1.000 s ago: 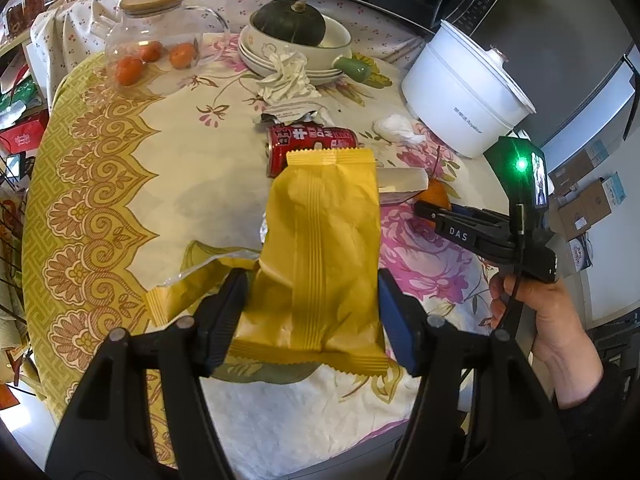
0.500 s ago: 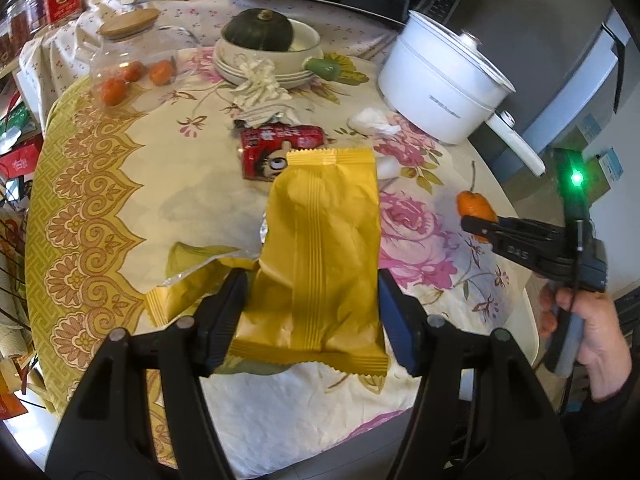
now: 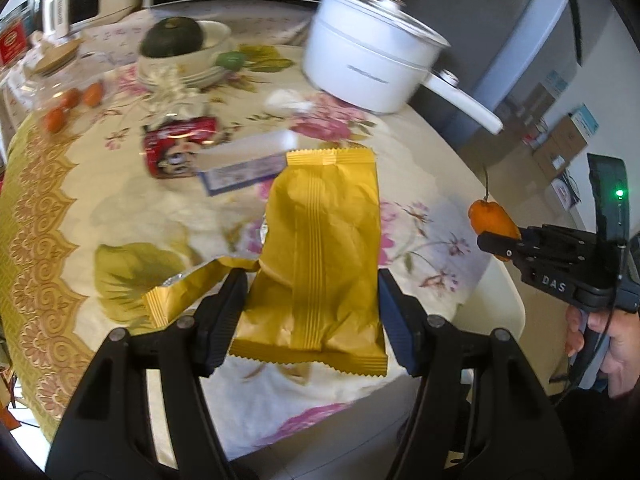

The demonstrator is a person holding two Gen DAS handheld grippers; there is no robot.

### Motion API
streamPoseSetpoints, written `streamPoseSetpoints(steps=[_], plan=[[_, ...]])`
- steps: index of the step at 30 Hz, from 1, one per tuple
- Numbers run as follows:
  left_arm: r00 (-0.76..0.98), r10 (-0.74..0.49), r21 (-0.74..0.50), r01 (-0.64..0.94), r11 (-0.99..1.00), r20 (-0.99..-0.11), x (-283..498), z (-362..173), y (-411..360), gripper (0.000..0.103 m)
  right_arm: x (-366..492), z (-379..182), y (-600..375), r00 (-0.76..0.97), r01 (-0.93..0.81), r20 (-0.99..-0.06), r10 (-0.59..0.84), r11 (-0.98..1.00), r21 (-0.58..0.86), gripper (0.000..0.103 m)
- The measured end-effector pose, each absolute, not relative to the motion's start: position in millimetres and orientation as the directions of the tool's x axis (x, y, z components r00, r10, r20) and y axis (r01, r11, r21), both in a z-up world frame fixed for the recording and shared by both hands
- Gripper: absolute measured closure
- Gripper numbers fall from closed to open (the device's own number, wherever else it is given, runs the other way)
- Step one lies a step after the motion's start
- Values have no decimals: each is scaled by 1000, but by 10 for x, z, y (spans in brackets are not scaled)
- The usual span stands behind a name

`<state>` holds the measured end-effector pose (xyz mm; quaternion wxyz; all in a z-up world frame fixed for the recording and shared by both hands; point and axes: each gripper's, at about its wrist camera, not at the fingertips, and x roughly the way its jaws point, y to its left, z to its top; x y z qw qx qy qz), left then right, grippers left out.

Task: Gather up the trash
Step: 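Carry the yellow bag and orange pepper over the white bin, then open the left gripper to drop the yellow bag into the bin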

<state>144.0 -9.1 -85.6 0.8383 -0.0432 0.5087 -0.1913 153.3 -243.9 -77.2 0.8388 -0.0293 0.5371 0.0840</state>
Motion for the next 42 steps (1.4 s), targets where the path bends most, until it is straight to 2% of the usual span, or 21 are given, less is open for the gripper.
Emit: streamPoseSetpoints(steps=[17,34,42], plan=[[337,-397,-198,495,846,-854,1112,-950,-1116,37,817,-828,-3564,385,16,-911,149,986,168,77],[157,-450,-212,715,666,-879,724,-1334,-2443,37,328,-1142,-4326,310,120,-944,110,981,154,77],[165,-460,-191,752,631,-872,624,-1409,-2680,36,257,-1190,-4488,300,147,-948,109,976,159,77]])
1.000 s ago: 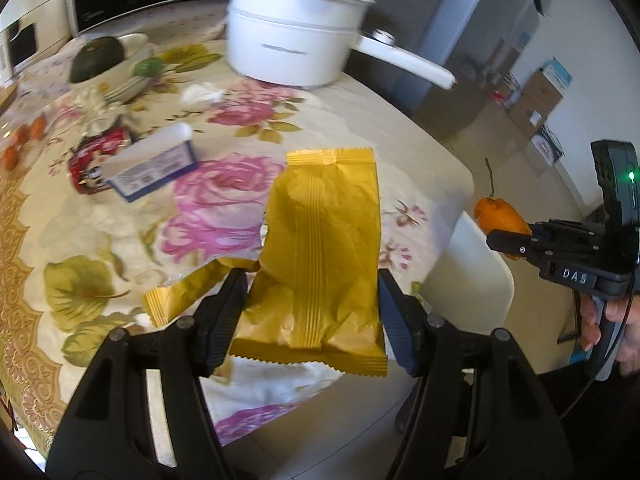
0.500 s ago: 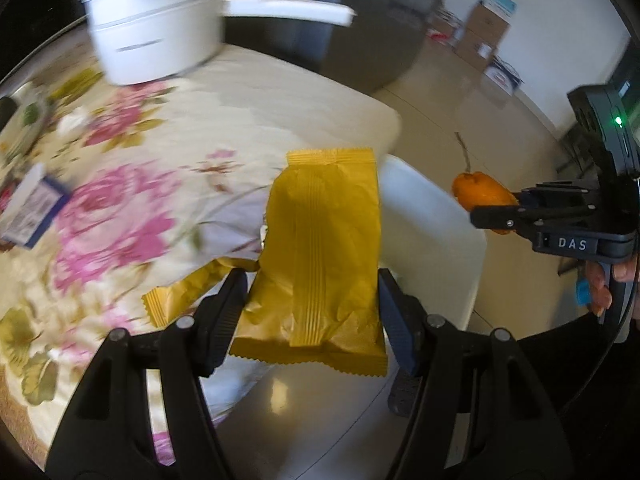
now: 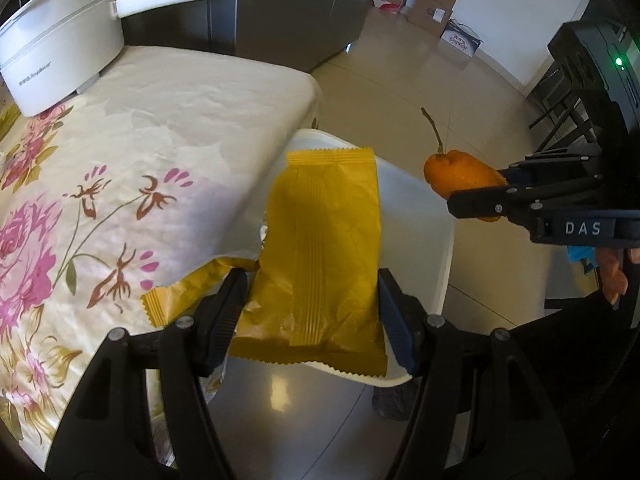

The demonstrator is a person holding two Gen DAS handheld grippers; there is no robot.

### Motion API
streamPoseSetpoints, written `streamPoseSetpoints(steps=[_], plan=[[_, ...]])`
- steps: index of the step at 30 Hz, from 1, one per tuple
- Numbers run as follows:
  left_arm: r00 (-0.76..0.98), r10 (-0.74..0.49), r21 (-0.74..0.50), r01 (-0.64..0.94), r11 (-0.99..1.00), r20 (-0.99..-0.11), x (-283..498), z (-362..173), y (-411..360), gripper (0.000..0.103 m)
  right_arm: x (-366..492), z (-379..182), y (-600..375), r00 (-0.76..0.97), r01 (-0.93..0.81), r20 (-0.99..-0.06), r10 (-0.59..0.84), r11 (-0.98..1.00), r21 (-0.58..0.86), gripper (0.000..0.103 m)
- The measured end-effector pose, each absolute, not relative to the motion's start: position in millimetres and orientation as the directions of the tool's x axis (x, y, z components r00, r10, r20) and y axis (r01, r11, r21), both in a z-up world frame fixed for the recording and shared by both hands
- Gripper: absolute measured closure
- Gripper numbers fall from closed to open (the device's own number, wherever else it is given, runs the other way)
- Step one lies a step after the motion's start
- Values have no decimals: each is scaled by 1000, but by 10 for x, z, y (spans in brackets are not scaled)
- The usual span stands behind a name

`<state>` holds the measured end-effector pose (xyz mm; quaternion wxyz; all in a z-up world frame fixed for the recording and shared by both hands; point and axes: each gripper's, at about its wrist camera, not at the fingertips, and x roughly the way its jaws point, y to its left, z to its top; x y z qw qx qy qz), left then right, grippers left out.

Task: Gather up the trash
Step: 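Open the left gripper to drop the yellow bag into the bin, then open the right gripper to drop the orange pepper into the bin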

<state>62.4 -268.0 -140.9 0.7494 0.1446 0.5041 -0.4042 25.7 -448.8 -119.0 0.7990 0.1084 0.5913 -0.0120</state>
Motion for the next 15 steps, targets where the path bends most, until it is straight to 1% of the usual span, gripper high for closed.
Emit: streamPoseSetpoints(steps=[1,2,3,4,7,9,15], plan=[[172,-458,-183,753,632,-872,617,-1403,-2690,35,250,-1191,-4498,300,147,-948,109,976,159,77],[185,-452,-169,754,634,-873,628,-1403,-2691,26,246,-1193,-4505,300,147,-948,110,976,160,77],[212,-439,-140,754,642,-873,625,-1391,-2687,16,246,-1194,-4505,299,148,-948,110,976,160,77],[236,-427,-115,752,650,-873,621,-1396,-2706,13,244,-1196,-4503,298,148,-948,108,976,158,77],[270,-399,-72,745,663,-876,651,-1366,-2665,12,256,-1204,-4497,292,150,-950,108,976,157,77],[280,-389,-71,727,683,-878,695,-1338,-2602,9,275,-1207,-4481,291,149,-951,108,976,156,77],[315,-379,-88,658,748,-870,840,-1204,-2298,7,311,-1219,-4410,283,142,-954,99,979,144,77]])
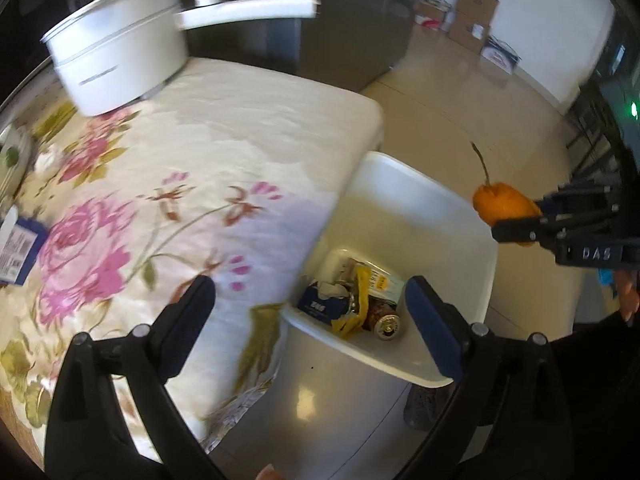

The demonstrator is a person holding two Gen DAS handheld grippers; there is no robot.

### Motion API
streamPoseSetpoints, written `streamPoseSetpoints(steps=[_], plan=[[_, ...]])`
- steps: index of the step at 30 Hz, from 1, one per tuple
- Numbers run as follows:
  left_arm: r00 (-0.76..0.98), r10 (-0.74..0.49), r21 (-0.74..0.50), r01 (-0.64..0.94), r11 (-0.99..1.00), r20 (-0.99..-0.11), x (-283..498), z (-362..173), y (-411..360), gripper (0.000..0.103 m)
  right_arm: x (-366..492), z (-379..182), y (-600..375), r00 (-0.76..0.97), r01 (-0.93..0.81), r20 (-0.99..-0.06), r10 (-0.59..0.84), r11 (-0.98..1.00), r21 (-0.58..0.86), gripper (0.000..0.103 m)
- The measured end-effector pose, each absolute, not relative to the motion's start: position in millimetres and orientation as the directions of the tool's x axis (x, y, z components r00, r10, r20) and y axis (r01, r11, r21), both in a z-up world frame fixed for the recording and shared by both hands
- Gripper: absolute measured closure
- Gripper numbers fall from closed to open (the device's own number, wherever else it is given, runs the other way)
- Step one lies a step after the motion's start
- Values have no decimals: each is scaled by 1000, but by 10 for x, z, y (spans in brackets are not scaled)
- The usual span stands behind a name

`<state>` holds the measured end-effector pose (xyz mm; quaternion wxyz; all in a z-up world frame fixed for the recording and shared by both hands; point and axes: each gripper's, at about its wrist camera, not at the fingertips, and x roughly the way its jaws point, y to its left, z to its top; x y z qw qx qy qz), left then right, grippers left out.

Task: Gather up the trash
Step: 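Open the right gripper to drop the orange pepper into the bin, then move the right gripper to the blue snack box and close on it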

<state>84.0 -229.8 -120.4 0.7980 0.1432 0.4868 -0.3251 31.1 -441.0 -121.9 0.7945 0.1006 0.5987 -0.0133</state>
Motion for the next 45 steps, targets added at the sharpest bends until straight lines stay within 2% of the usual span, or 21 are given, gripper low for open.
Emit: streamPoseSetpoints(steps=[6,8,9,10,25,29,34,37,45], plan=[[334,-368,-104,602,792,-868,936,-1173,-2080,6,363,-1253,-4381,264,164,-962,73,979,119,74],[339,-364,-105,589,801,-868,950,-1157,-2014,6,375,-1232,-4394,267,189,-961,68,974,121,63],[341,-362,-107,582,806,-868,961,-1148,-1977,6,374,-1202,-4403,281,201,-957,69,971,129,50],[341,-361,-108,580,808,-868,968,-1143,-1949,6,372,-1172,-4408,296,207,-953,68,969,133,41],[383,-328,-108,494,863,-863,1142,-1000,-1354,6,550,-1062,-4133,322,184,-943,81,972,146,33],[399,-312,-113,449,886,-862,1208,-972,-1098,6,669,-1015,-3959,335,161,-939,83,977,143,31],[419,-290,-120,386,915,-861,1284,-952,-758,5,819,-963,-3708,350,141,-934,73,982,129,23],[443,-267,-114,343,932,-856,1314,-927,-533,0,927,-940,-3554,354,127,-933,69,984,121,22],[472,-199,-108,212,971,-859,1382,-915,129,0,1217,-934,-3030,356,72,-929,97,989,131,21]])
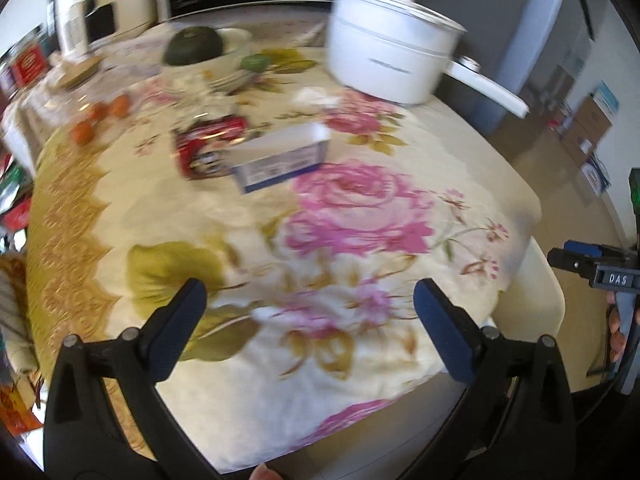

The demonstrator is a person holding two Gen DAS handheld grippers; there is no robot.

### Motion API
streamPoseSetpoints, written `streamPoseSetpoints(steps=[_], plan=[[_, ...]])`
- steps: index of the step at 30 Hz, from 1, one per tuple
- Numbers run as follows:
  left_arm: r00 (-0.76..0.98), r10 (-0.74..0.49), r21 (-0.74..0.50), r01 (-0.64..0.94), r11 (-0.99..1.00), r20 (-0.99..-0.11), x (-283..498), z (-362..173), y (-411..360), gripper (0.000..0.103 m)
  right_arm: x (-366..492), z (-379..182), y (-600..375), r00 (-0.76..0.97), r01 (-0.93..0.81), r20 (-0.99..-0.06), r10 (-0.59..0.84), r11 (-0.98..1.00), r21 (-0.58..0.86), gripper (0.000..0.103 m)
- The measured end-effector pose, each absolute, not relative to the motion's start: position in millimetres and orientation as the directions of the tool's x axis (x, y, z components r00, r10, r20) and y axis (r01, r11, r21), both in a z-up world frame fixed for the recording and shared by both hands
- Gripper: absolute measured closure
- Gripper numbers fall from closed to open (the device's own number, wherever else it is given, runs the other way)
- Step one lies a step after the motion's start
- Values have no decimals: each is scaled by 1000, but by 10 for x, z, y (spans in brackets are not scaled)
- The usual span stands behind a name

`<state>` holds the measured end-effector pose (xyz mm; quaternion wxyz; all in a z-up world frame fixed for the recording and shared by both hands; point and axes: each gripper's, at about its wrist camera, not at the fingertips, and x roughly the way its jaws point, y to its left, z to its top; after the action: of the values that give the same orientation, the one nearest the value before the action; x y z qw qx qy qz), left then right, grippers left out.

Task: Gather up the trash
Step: 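Move the right gripper to the blue snack box and close on it, then lift the blue snack box off the table with the right gripper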

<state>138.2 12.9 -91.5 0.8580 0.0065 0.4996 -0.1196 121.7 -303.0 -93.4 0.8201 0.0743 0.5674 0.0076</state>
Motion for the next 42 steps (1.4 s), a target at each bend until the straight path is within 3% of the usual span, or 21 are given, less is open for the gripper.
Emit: streamPoseSetpoints(steps=[11,19,25,36,42], plan=[[478,-172,-192,6,981,-861,1413,-760,901,0,2054,-826,-1894,328,-60,-926,189,982,179,21],[500,-123,-176,-59,983,-857,1512,-679,1200,0,2809,-889,-1138,344,-1,-909,235,968,251,21],[498,-112,-188,-106,976,-860,1570,-689,1428,0,3198,-1099,-914,337,47,-924,182,977,210,21],[496,-124,-228,-155,961,-859,1612,-699,1602,0,2937,-1465,-1008,239,-48,-963,121,992,113,21],[495,-148,-248,-143,958,-856,1629,-682,1540,0,2893,-1263,-1144,238,40,-947,215,972,231,21]])
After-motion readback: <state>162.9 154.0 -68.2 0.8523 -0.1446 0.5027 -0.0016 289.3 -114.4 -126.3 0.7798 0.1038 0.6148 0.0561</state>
